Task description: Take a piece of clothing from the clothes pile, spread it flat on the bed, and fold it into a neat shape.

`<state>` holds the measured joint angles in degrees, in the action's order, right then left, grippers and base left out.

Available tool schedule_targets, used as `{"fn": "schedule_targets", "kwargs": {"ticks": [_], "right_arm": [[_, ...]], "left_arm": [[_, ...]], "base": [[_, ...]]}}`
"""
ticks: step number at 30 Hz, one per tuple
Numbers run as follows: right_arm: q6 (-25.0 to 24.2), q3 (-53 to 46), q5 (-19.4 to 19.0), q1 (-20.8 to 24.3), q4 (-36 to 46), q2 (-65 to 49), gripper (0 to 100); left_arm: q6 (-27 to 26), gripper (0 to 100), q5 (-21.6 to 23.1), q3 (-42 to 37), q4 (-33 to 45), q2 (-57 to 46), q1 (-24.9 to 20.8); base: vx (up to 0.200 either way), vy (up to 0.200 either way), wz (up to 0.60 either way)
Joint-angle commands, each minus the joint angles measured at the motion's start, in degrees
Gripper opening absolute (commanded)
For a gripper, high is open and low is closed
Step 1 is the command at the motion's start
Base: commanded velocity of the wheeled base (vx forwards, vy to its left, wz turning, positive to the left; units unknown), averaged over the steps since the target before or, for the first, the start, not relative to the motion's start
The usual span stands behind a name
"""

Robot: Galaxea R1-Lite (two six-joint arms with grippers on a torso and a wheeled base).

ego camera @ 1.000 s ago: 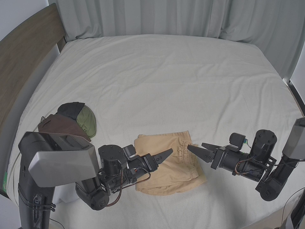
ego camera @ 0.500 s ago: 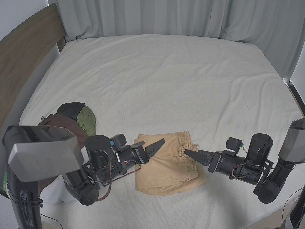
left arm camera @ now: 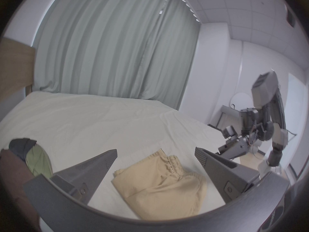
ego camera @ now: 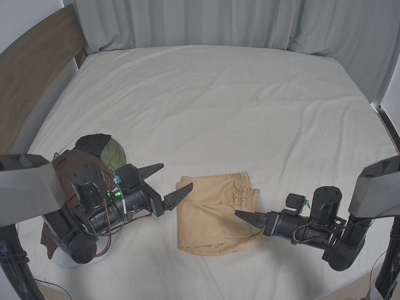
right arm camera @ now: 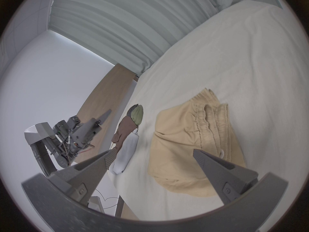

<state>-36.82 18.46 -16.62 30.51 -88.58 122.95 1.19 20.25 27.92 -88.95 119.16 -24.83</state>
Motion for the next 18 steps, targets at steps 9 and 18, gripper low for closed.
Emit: {"fn": "schedule_targets", "kwargs": {"ticks": [9, 18], "right_arm": [[-2.47, 3.78, 1.67, -0.63, -0.19, 10.2, 100], [-4.84, 5.01, 1.76, -0.81, -0.19, 15.03, 100]], "left_arm": [[-1.99, 100, 4.54, -2.52, -0.08, -3.85, 4.88], [-2.07, 100, 5.24, -3.04, -0.08, -2.8, 5.32]], "base": [[0.0, 0.0, 0.0], [0.0, 0.0, 0.0]]}}
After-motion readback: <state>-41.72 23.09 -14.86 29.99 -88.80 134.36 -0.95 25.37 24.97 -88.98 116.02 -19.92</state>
